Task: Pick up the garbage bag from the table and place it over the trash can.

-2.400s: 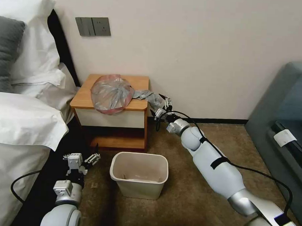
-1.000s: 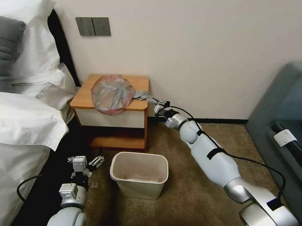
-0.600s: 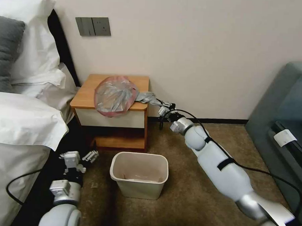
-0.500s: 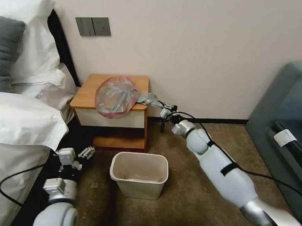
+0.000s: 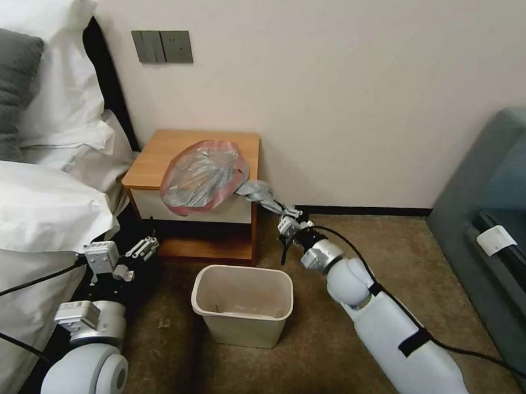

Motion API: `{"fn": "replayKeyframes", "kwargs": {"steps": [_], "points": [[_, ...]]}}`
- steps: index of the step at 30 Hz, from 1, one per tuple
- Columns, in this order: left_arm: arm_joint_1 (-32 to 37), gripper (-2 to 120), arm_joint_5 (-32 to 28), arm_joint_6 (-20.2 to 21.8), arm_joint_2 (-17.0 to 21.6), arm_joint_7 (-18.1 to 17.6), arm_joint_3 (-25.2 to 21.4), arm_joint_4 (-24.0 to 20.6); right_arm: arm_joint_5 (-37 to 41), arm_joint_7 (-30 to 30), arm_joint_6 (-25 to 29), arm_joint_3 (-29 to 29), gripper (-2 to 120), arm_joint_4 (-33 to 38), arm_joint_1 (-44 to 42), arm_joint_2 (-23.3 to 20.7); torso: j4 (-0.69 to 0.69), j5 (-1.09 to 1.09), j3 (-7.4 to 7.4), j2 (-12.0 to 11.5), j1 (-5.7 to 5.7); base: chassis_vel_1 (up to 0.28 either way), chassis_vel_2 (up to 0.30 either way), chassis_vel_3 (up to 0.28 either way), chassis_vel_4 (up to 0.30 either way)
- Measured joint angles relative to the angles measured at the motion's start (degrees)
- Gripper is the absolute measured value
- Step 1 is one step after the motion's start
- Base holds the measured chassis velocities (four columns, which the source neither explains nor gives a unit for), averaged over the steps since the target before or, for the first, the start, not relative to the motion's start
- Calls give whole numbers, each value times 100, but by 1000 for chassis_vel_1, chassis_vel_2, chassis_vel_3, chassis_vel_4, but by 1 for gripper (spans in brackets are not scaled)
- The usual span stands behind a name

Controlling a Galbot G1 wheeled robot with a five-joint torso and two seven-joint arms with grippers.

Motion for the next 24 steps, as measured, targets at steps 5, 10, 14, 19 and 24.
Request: {"fn": "replayKeyframes", "kwargs": {"steps": [5,10,14,19,24], "points": [[23,93,-5,-7,1,0,5,-1,-110,-52,36,-27,0,302,-266,-103,1,-1,0,0,0,0,0,0,0],[44,93,15,-28,-18,8,39,-13,-251,-58,147,-26,0,514,-615,-199,0,-1,1,0,0,0,0,0,0],[31,93,22,-30,-15,15,49,-26,-401,-59,266,30,0,690,-888,-239,1,0,0,0,0,0,0,0,0],[50,93,53,-44,-14,20,74,-26,-583,-92,396,113,0,946,-1310,-293,0,0,0,0,0,0,0,0,0],[62,93,139,-79,-3,27,115,-25,-650,-155,413,142,0,1132,-1611,-345,0,0,0,0,0,0,0,0,0]]}}
